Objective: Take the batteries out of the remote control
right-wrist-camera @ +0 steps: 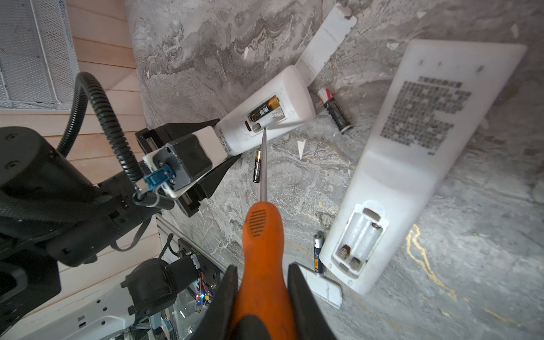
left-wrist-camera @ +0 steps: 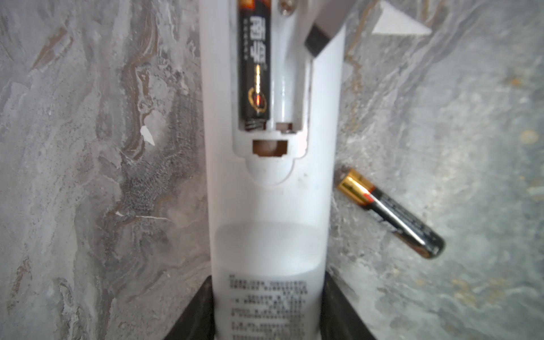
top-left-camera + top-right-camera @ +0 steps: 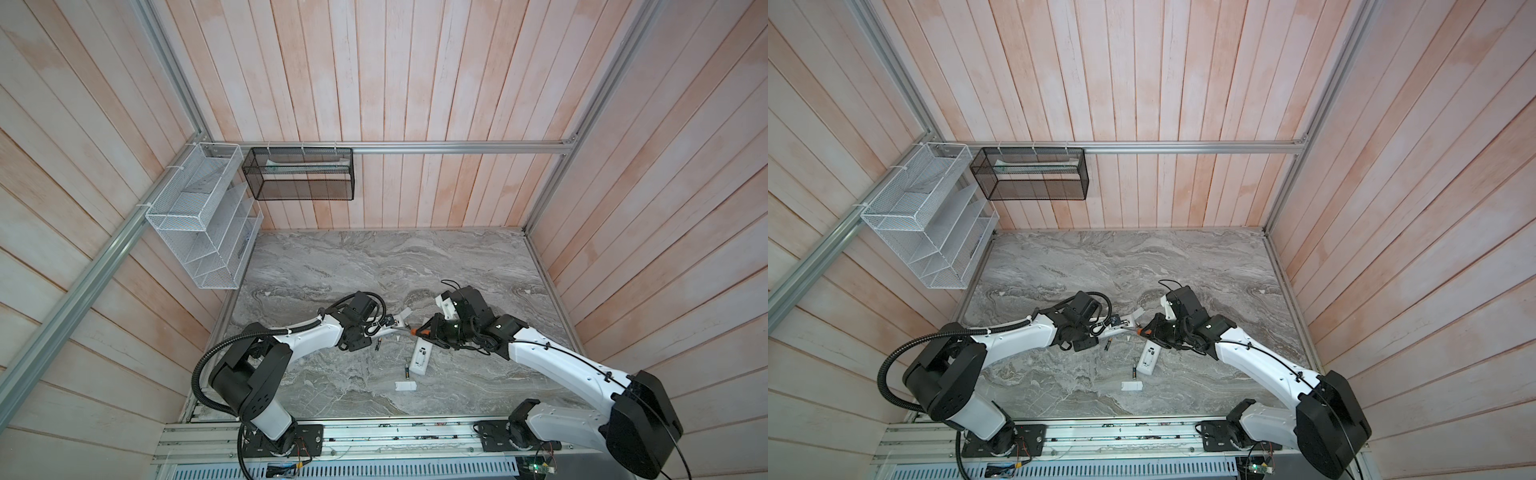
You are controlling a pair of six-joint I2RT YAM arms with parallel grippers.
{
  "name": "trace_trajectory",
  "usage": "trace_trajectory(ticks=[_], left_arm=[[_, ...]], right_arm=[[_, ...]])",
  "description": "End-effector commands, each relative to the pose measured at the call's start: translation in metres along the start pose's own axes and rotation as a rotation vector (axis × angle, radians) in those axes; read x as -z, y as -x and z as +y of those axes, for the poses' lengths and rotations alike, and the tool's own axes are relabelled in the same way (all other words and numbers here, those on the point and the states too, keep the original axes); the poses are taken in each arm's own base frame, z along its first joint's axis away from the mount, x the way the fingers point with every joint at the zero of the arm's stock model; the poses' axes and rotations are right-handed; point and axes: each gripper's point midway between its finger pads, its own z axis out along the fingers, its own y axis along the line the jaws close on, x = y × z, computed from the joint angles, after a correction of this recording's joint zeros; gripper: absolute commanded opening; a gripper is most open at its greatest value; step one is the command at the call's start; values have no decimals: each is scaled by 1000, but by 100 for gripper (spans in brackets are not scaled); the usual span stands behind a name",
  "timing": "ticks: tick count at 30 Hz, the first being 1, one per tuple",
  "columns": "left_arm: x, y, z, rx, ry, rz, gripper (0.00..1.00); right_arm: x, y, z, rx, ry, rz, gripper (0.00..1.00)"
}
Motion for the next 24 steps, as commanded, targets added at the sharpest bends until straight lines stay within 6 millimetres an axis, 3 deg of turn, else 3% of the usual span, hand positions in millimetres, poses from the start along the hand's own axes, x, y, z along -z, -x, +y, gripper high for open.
trace_trajectory(ticks=[1, 19, 24], left_arm=[[-3, 2, -4, 7, -33, 6, 7], [-5, 5, -6, 31, -59, 5, 7], [-7, 6, -8, 39, -76, 5, 7]], right_arm=[[4, 4, 6, -10, 36, -26, 0], [-22, 14, -12, -88, -5, -85, 0], [-31, 5, -19, -104, 31, -108, 0]])
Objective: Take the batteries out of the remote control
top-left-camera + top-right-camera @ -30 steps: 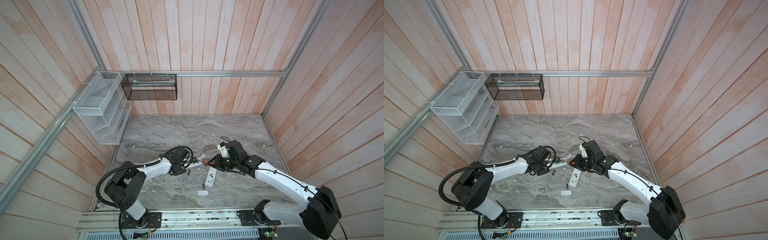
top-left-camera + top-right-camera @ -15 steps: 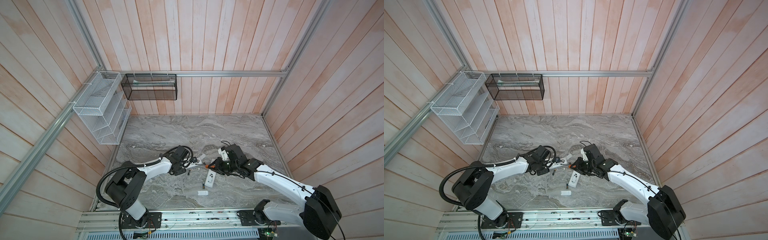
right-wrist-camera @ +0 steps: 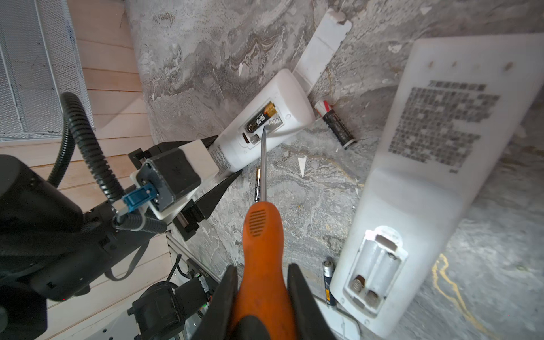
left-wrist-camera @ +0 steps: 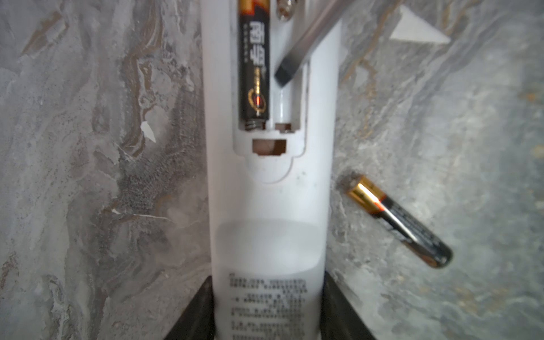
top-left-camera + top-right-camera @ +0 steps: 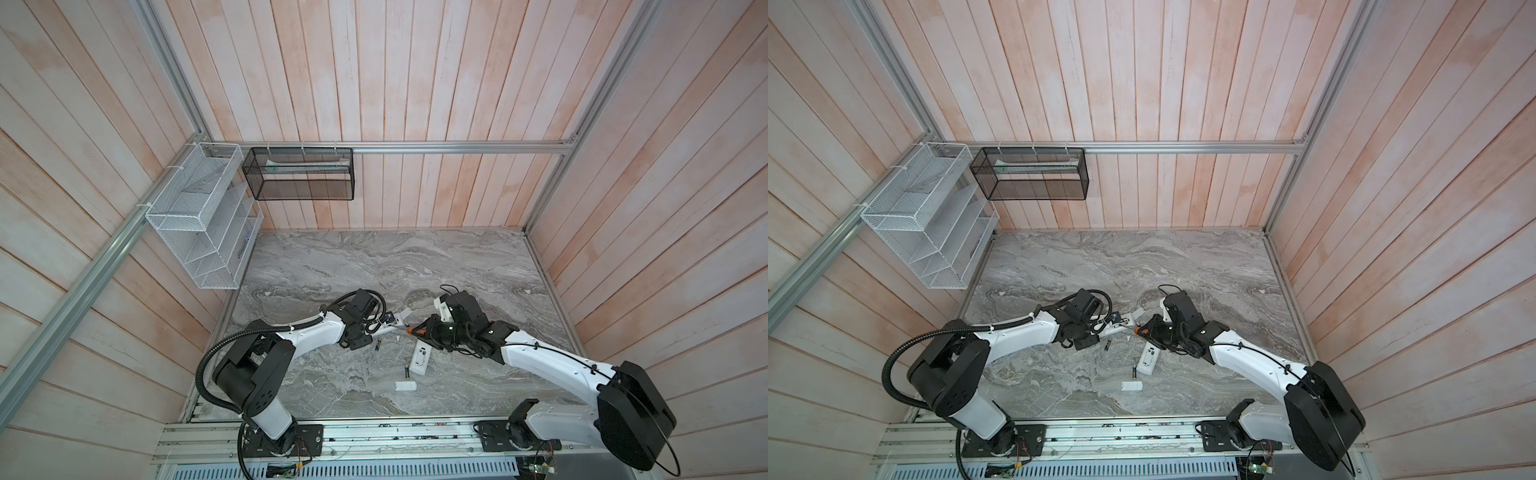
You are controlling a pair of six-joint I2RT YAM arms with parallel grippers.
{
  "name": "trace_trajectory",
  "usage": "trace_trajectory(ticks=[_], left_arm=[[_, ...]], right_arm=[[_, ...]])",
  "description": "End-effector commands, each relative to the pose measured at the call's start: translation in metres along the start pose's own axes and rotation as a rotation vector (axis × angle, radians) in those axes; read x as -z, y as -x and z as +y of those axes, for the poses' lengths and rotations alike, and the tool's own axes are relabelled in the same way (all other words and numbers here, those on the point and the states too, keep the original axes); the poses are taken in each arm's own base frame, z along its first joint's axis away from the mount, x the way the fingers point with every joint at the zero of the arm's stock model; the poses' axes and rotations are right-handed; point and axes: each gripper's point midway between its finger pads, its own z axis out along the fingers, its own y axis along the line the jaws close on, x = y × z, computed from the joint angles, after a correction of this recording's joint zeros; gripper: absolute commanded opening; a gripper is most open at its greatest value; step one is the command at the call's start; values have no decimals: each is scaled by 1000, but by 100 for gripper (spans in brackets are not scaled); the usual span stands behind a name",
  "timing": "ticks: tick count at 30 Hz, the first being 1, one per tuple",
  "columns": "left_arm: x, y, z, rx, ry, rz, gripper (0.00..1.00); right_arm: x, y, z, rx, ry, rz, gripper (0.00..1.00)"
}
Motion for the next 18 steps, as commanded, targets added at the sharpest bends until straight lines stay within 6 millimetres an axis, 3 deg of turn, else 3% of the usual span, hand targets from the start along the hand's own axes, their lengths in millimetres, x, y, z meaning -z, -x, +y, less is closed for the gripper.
trace_trajectory(ticks=[1, 11, 18], left_arm=[[-5, 4, -11, -5, -60, -12, 7], [-7, 7, -15, 4, -90, -20, 7], [-9, 9, -20, 17, -122, -24, 6]], right_arm=[[-7, 0, -18, -39, -11, -52, 0], [3, -12, -60, -53, -15, -154, 0], [-4, -21, -79, -38, -21, -181, 0]])
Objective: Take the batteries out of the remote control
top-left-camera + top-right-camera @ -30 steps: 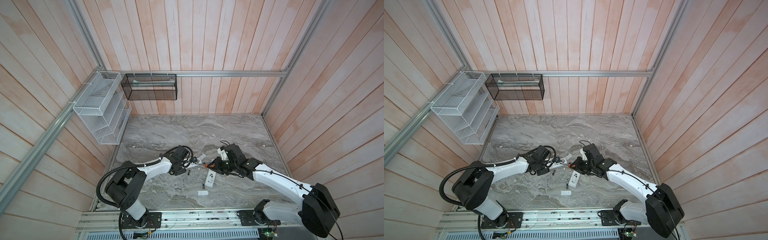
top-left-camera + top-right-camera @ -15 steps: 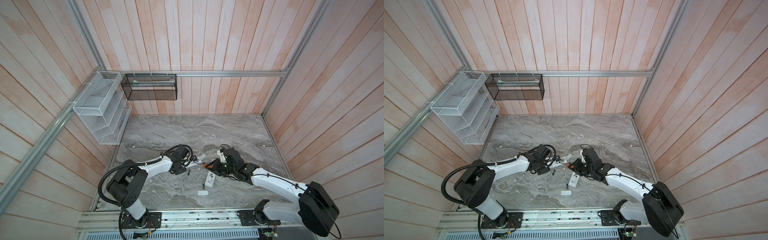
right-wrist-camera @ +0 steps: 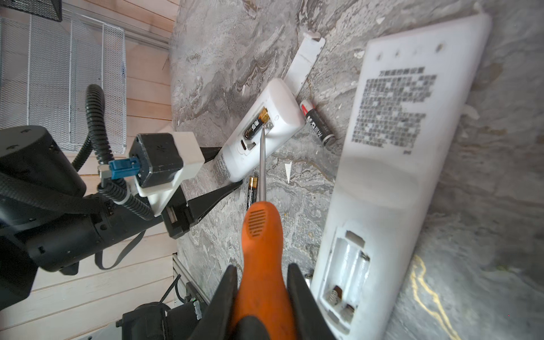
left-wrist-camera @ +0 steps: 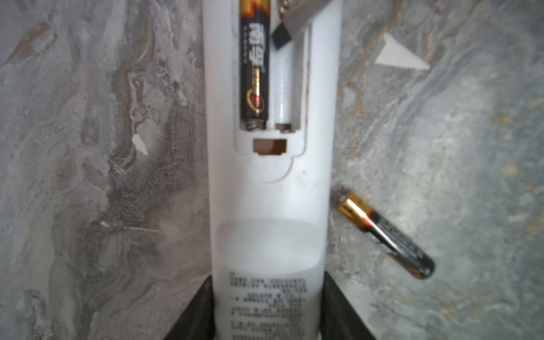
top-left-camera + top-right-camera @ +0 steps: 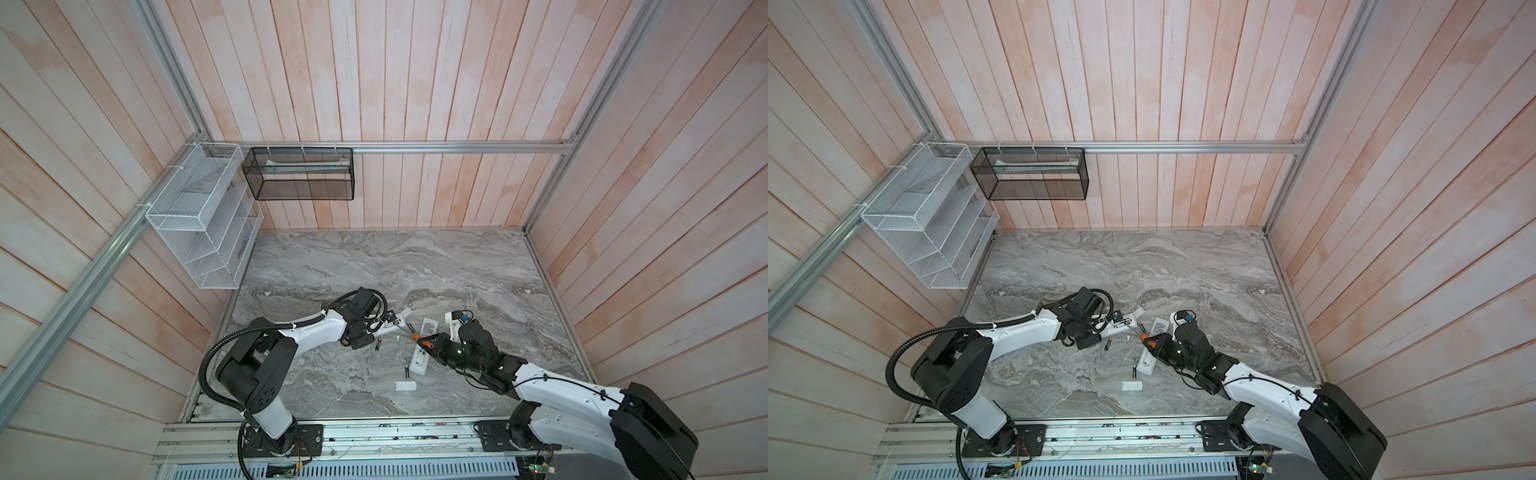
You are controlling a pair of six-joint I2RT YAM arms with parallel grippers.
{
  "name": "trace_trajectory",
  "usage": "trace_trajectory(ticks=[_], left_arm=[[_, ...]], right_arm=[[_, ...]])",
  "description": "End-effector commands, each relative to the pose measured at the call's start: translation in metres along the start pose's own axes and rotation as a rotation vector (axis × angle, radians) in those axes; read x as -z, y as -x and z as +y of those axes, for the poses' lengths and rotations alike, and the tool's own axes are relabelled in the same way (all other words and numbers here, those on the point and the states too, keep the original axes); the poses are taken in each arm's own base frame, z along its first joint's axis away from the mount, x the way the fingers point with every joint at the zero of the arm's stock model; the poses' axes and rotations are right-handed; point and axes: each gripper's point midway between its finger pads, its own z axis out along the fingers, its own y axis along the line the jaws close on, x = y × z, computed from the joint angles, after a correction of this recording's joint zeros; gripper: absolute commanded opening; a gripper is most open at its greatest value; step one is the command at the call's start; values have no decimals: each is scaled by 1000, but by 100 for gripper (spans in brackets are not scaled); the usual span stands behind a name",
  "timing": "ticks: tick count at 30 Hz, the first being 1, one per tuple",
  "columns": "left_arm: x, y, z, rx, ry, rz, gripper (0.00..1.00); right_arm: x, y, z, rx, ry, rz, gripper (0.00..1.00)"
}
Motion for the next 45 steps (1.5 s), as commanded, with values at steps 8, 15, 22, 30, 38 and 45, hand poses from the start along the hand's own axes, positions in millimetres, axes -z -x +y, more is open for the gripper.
trace_trajectory(ticks=[8, 15, 22, 30, 38, 45], left_arm=[[-7, 6, -21, 23, -126, -33, 6], [-8, 5, -20, 38, -143, -34, 6], [-9, 4, -20, 39, -149, -28, 6], [-10, 5, -23, 30, -162, -34, 5], [-11, 4, -27, 24, -181, -37, 5], [-8, 6, -12, 3, -70, -16, 4]], right_arm=[[-13, -7, -50, 82, -154, 1, 0], [-13, -7, -57, 145, -156, -14, 0], [-5, -3, -51, 279, -155, -32, 0], [-14, -8, -46, 533, -187, 59, 0], [-25, -5, -43, 670, -213, 99, 0], [-25, 2, -32, 381, -274, 153, 0]])
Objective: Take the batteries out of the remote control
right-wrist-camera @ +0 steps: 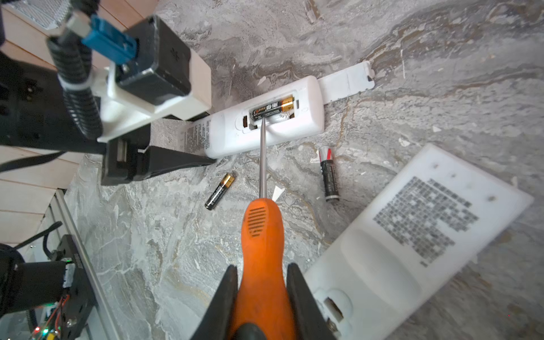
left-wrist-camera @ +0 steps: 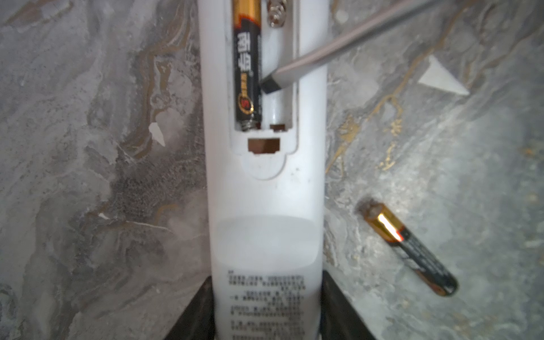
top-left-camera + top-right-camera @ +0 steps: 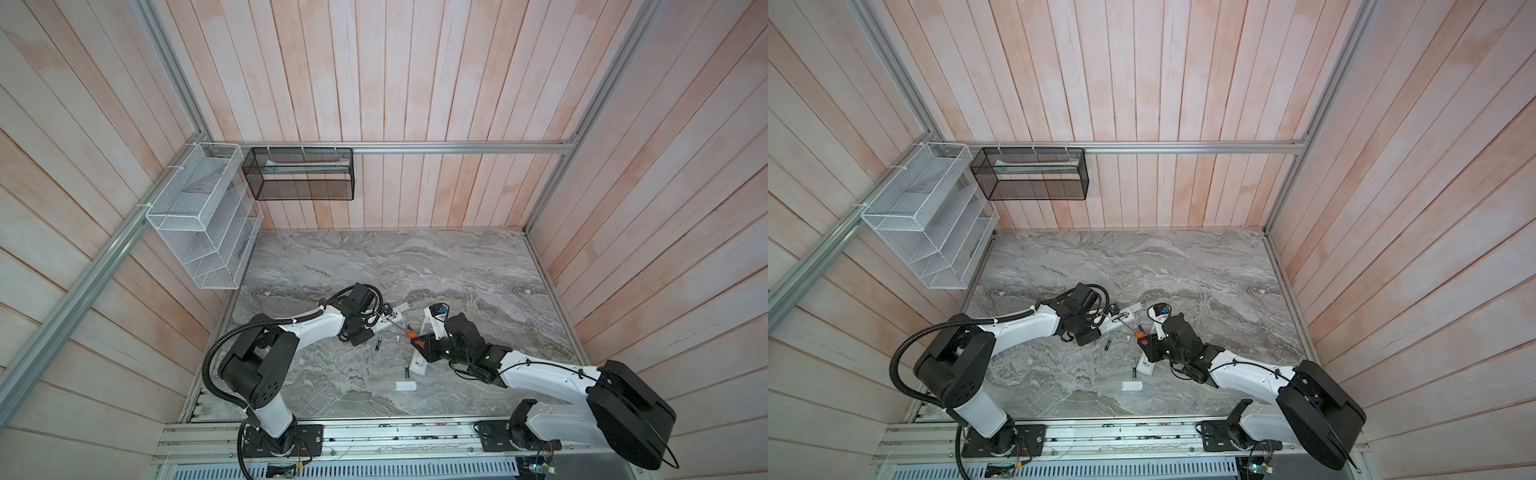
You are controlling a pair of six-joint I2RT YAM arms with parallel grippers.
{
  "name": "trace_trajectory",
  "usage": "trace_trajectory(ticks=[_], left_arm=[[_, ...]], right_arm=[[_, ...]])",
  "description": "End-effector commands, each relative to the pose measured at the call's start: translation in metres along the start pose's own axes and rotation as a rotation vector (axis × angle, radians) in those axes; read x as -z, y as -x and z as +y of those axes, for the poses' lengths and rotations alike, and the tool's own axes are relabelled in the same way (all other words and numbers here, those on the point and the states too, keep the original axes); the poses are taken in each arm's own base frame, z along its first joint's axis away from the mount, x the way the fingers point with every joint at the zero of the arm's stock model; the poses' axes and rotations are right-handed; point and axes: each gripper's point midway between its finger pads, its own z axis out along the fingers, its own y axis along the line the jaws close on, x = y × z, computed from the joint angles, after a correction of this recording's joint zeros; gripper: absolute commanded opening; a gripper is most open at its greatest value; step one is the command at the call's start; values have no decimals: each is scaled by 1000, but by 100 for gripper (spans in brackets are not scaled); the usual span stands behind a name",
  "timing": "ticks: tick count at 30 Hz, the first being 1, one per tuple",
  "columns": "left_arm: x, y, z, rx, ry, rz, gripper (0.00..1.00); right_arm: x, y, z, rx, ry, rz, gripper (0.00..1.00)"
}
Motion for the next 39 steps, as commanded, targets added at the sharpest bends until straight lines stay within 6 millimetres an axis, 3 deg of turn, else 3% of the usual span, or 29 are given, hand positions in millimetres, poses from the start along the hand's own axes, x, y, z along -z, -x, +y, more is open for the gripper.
trace_trajectory(ticks=[1, 8, 12, 15, 18, 25, 28, 39], left_arm=[[-3, 5, -21, -114, -25, -1, 4], [5, 16, -26, -203, 88, -9, 4], [5, 18, -33, -206, 59, -20, 4], [2, 17, -39, -204, 18, -15, 4], [0, 18, -48, -193, -40, -21, 4], [1, 21, -55, -120, -169, -47, 4], [5, 25, -55, -72, -231, -76, 4], [-4, 15, -56, -37, -275, -28, 4]], right_arm=[[-3, -20, -25, -213, -140, 153, 0], [-17, -7, -6, -442, -103, 224, 0], [-23, 12, 4, -518, -34, 141, 0], [-26, 15, 10, -528, 14, 75, 0], [-24, 8, 5, -490, 14, 18, 0], [-12, -33, -33, -372, -63, -84, 0], [-11, -41, -40, -352, -69, -93, 0], [0, -26, -41, -310, -99, -171, 0]])
